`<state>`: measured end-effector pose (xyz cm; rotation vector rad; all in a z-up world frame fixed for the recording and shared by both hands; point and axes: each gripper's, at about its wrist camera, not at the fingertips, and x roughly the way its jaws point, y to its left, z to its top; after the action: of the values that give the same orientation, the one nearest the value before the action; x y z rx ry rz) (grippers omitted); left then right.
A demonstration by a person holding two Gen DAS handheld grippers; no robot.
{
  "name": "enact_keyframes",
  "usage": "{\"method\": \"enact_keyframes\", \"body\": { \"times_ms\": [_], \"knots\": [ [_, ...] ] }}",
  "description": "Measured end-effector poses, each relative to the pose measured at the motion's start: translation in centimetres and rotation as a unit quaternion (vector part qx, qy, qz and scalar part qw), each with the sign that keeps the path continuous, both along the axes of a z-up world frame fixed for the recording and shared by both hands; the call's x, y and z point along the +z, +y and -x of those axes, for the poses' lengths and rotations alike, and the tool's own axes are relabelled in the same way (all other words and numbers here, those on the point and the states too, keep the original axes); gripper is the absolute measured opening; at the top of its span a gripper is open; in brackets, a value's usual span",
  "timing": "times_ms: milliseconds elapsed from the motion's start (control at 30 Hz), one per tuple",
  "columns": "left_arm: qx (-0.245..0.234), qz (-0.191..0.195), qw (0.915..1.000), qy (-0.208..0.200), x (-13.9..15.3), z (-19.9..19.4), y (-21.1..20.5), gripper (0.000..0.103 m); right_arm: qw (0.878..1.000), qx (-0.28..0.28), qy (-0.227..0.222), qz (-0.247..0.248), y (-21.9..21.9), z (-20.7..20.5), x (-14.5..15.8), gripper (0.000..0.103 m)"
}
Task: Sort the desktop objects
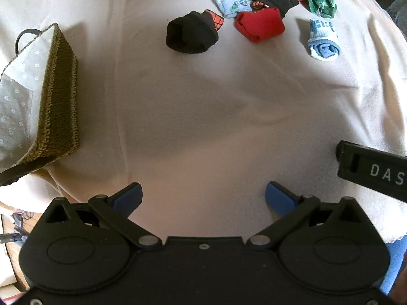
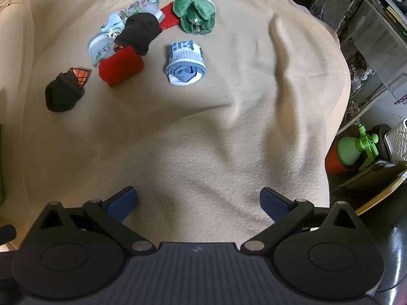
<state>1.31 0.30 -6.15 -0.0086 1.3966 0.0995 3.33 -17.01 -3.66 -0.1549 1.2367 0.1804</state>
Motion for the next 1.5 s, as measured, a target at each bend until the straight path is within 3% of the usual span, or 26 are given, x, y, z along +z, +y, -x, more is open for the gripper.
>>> {"method": "enact_keyframes", "body": {
  "times_ms": [367, 600, 1500],
  "knots": [
    [0.001, -0.013, 0.9999, -0.005, 0.03, 0.14, -0.52, 0.1, 1.0, 0.007, 0.008, -0.012, 0.04, -0.14, -0.23, 0.102],
    [0.016, -0.001, 0.9999, 0.003, -0.16, -0.12, 0.01, 0.1, 1.0, 0.003, 0.013, -0.021, -0.18, -0.31, -0.39, 0.102],
    [-0.003, -0.015, 0.9998, -0.008, -0.14, 0.1, -0.42, 0.1, 1.0, 0.007, 0.013, -0.024, -0.36, -0.39, -0.49, 0.102]
  ]
}}
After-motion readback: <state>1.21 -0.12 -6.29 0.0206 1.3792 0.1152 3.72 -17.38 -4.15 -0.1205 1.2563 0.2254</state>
